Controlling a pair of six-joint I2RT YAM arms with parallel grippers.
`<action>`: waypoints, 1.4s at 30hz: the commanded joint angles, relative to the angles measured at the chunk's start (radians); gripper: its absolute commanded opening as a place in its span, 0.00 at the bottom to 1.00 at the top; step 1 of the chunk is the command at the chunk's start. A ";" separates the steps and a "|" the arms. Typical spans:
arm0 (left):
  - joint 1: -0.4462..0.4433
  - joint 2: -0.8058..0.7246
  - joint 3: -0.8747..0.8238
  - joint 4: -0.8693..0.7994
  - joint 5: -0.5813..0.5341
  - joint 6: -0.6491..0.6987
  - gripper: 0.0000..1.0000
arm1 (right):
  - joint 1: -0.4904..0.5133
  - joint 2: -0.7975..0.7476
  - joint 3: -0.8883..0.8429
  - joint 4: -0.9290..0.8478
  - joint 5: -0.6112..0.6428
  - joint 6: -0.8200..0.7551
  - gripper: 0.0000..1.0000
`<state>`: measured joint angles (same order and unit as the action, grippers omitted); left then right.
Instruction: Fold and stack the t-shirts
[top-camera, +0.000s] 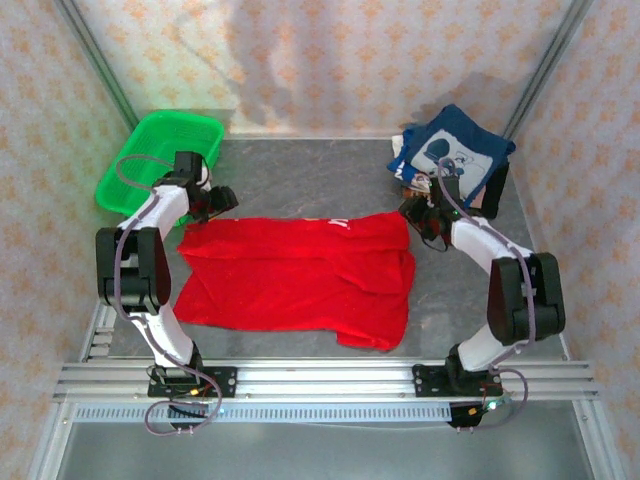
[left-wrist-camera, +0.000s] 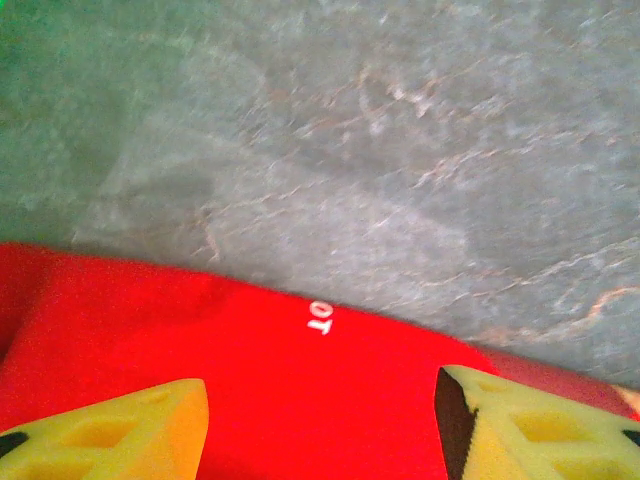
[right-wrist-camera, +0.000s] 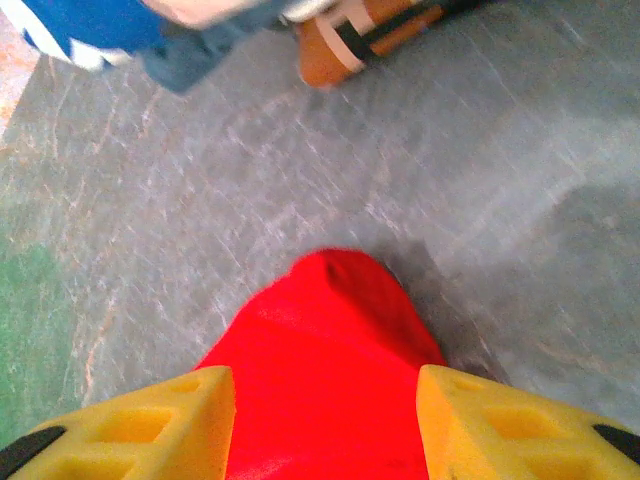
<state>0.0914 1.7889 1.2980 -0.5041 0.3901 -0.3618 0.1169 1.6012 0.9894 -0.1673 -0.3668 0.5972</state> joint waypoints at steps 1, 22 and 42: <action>-0.004 0.021 0.032 -0.041 0.006 -0.001 0.63 | -0.008 0.104 0.078 -0.063 -0.005 -0.081 0.51; -0.003 0.148 -0.017 -0.058 -0.199 0.035 0.60 | -0.018 0.216 0.129 0.025 0.108 -0.062 0.00; -0.004 0.187 0.021 -0.077 -0.255 0.029 0.59 | -0.082 0.326 0.358 -0.182 0.205 -0.147 0.00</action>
<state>0.0849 1.9385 1.2964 -0.5278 0.1558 -0.3317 0.0452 1.8885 1.2964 -0.3050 -0.2184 0.4808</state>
